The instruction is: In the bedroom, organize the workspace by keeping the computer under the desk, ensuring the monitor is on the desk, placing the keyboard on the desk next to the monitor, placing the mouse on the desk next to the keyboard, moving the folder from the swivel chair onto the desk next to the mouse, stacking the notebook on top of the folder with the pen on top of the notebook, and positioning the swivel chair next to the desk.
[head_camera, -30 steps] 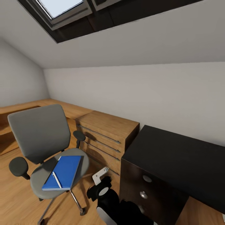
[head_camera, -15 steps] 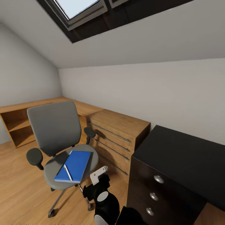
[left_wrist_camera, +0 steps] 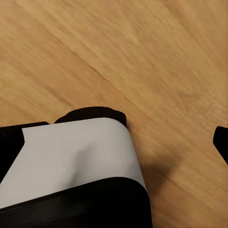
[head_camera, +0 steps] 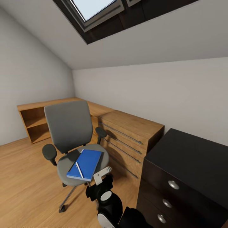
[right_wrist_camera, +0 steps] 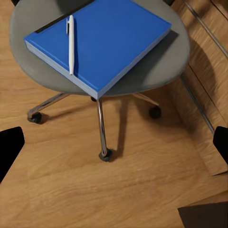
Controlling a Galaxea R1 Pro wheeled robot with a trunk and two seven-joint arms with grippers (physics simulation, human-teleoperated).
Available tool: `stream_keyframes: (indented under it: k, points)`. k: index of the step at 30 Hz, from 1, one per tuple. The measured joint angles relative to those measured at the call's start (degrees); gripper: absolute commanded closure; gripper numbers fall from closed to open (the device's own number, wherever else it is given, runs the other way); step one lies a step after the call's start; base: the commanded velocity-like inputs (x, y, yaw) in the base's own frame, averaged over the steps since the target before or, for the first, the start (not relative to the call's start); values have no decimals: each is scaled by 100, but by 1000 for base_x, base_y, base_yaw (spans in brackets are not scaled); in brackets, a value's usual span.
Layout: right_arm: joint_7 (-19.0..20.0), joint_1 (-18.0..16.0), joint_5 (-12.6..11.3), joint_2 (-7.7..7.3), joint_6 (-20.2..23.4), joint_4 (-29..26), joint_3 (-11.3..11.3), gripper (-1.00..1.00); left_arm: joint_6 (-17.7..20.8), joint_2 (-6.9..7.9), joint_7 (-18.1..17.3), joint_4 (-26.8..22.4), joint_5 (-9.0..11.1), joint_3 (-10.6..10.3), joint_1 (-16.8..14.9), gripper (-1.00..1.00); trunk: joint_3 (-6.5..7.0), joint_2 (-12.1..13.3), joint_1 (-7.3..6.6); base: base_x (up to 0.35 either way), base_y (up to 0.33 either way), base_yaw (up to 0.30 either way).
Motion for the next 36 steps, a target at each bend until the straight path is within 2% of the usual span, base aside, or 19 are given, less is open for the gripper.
stream_keyframes:
  k: [8, 9, 10, 11, 12, 15, 17, 19, 22, 24, 27, 30, 36]
  points:
    - [54, 0, -27, -6, 33, -1, -104, -100, -3, 0, -3, 0, -11, -16, 0, -100, 15, 0, 0, 0, 0, 35]
    - [109, -3, -45, -10, 55, 5, -256, -100, -21, -8, -17, 0, -17, -26, 0, -100, 16, 0, 0, 0, 0, 5]
    - [111, -3, -51, -10, 53, 5, -261, -100, -22, -8, -18, 0, -17, -26, 0, -100, 16, 0, 0, 0, 0, 3]
    - [278, -7, -59, -13, 63, 10, -464, -100, -27, -20, -18, 2, -21, -28, 0, -100, 16, 0, 0, 0, 0, 1]
    - [648, -17, -57, -31, 65, 21, -624, -100, -32, -43, -22, 1, -23, -29, 0, -100, 16, 0, 0, 0, 0, 1]
    - [1113, -47, -47, -104, 67, 39, -714, -100, -36, -63, -27, 1, -24, -29, 0, -100, 16, 0, 0, 0, 0, 0]
    - [1610, -106, -41, -234, 67, 53, -767, -100, -41, -78, -24, 5, -29, -31, 0, -100, 16, 0, 0, 0, 0, 0]
    - [1879, -131, -39, -294, 67, 64, -787, -100, -48, -85, -14, 22, -34, -46, 0, -100, 16, 0, 0, 0, 0, 0]
    - [2075, -145, -42, -341, 67, 71, -823, -100, -51, -89, -8, 45, -51, -140, 1, -100, 16, 0, 0, 0, 0, 0]
    - [2276, -152, -42, -384, 64, 75, -928, -100, -57, -87, -9, 63, -66, -288, 1, -100, 16, 0, 0, 0, 0, 0]
    - [2460, -157, -39, -404, 61, 81, -1029, -100, -56, -82, -20, 72, -75, -357, 1, -100, 16, 0, 0, 0, 10, 0]
    - [2934, -181, 17, -434, 48, 68, -1388, -100, -54, -75, -218, 96, -78, -450, 2, -100, 16, 0, 0, 0, 174, 0]
    - [3048, -187, 47, -423, 36, 99, -1505, -100, -54, -82, -317, 118, -76, -472, 2, -100, 16, 0, 0, 0, 285, 0]
